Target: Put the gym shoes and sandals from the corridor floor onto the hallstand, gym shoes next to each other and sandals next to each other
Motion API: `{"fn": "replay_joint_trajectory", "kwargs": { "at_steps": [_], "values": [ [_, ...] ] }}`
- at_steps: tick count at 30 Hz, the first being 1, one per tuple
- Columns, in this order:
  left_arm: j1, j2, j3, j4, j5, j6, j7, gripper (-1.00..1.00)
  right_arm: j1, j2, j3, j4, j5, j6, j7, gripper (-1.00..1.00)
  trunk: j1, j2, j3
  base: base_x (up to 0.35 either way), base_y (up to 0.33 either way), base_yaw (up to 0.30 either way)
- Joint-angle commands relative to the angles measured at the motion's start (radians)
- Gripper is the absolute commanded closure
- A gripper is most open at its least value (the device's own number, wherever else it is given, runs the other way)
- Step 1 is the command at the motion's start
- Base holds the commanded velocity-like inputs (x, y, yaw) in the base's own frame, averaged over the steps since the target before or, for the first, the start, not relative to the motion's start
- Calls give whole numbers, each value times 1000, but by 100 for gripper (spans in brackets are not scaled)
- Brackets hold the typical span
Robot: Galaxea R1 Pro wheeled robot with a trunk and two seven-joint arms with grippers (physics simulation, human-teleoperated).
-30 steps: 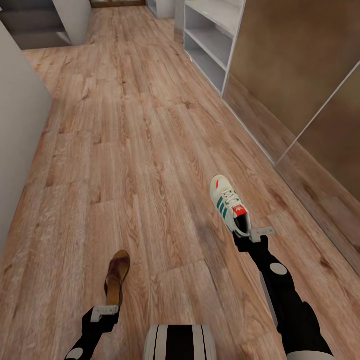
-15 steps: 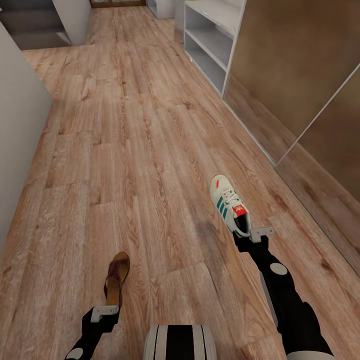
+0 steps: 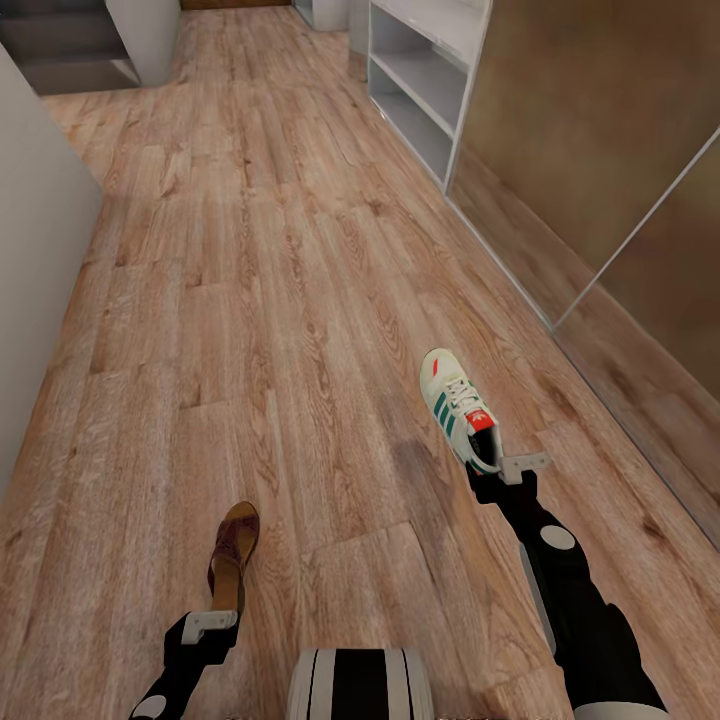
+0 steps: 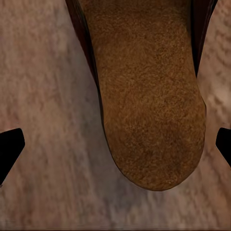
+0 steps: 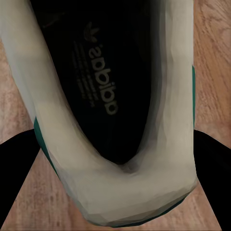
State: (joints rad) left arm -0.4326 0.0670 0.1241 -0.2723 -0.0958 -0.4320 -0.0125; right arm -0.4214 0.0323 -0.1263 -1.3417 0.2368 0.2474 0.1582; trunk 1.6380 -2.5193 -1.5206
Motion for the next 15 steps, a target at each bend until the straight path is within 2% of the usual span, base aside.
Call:
{"fn": "replay_joint_trajectory", "kwargs": {
  "at_steps": [1, 10, 15],
  "values": [
    [-1, -1, 8, 1, -10, -4, -1, -100, 0, 1, -3, -2, 10, 4, 9, 100, 0, 0, -5, 0, 0, 0],
    [0, -2, 7, 1, -10, -4, -1, -100, 0, 1, -4, -3, 10, 4, 9, 100, 4, -3, -44, 0, 0, 0],
    [0, -3, 7, 1, -10, -4, -1, -100, 0, 1, -4, -3, 10, 4, 9, 100, 4, -3, -52, 0, 0, 0]
  ]
}}
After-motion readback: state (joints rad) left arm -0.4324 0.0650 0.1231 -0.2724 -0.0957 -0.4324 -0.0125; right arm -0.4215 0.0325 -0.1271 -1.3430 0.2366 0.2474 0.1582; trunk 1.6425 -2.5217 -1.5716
